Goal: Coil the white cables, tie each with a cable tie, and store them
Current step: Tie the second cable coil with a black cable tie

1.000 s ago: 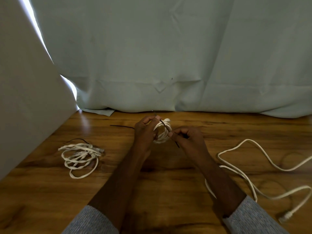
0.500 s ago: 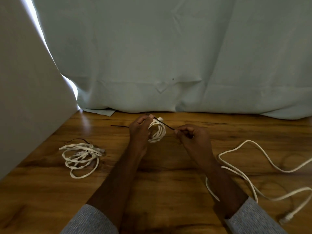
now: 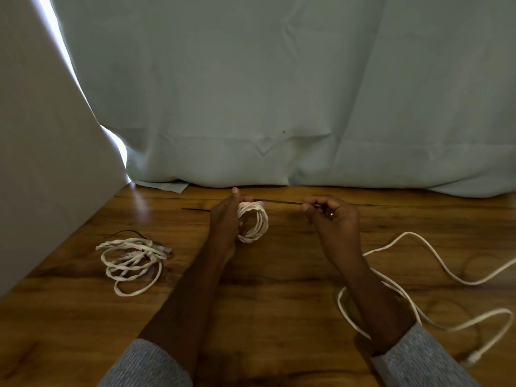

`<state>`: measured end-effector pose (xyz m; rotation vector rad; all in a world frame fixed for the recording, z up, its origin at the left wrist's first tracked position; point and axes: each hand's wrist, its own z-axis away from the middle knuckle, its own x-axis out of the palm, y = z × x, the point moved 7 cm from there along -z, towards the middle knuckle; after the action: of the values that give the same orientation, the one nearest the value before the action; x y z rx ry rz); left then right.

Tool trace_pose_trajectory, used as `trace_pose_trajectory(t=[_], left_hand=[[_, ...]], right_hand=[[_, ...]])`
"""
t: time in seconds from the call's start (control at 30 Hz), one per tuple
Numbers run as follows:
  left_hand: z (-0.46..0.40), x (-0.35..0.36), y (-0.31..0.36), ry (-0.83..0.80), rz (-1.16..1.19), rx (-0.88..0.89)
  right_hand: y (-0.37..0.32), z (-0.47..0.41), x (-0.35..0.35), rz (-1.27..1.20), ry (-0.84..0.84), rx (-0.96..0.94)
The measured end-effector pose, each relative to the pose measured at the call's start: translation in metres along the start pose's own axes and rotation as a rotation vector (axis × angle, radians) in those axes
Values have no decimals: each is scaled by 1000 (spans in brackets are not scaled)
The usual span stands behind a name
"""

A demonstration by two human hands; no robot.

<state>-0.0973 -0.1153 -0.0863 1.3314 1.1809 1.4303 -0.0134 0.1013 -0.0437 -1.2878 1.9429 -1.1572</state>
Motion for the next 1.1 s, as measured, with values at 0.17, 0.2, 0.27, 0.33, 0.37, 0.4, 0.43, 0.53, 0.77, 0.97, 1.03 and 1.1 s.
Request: trace_pose_trajectory(t=[0.17, 0.2, 0.27, 0.33, 0.37, 0.4, 0.43, 0.53, 0.77, 0.97, 1.03, 1.1], left_hand=[[-7, -8, 2, -8, -2, 54], [-7, -6, 2, -20, -28, 60], [-3, -1, 2, -47, -65, 52], [0, 5, 1, -83, -87, 50], [0, 6, 1, -102, -88, 55], [2, 8, 1, -114, -79, 59], [3, 9, 2, -117, -70, 64], [8, 16, 1, -140, -46, 52], [21, 35, 5, -184, -145, 111], [20, 32, 8, -178, -36, 119], [18, 30, 7, -167, -11, 106], [19, 31, 8, -176, 41, 87]], right_hand=[[1, -1, -5, -164, 12, 101], [2, 0, -5, -169, 8, 114], [3, 0, -2, -162, 0, 132], [5, -1, -4, -170, 35, 155], [6, -2, -7, -180, 71, 176], [9, -2, -10, -198, 109, 206], [12, -1, -12, -221, 142, 244], [19, 4, -15, -239, 215, 314], [23, 12, 3, -191, 196, 330], [23, 21, 18, -171, 93, 320], [26, 24, 23, -122, 40, 316], [24, 25, 28, -47, -29, 275]])
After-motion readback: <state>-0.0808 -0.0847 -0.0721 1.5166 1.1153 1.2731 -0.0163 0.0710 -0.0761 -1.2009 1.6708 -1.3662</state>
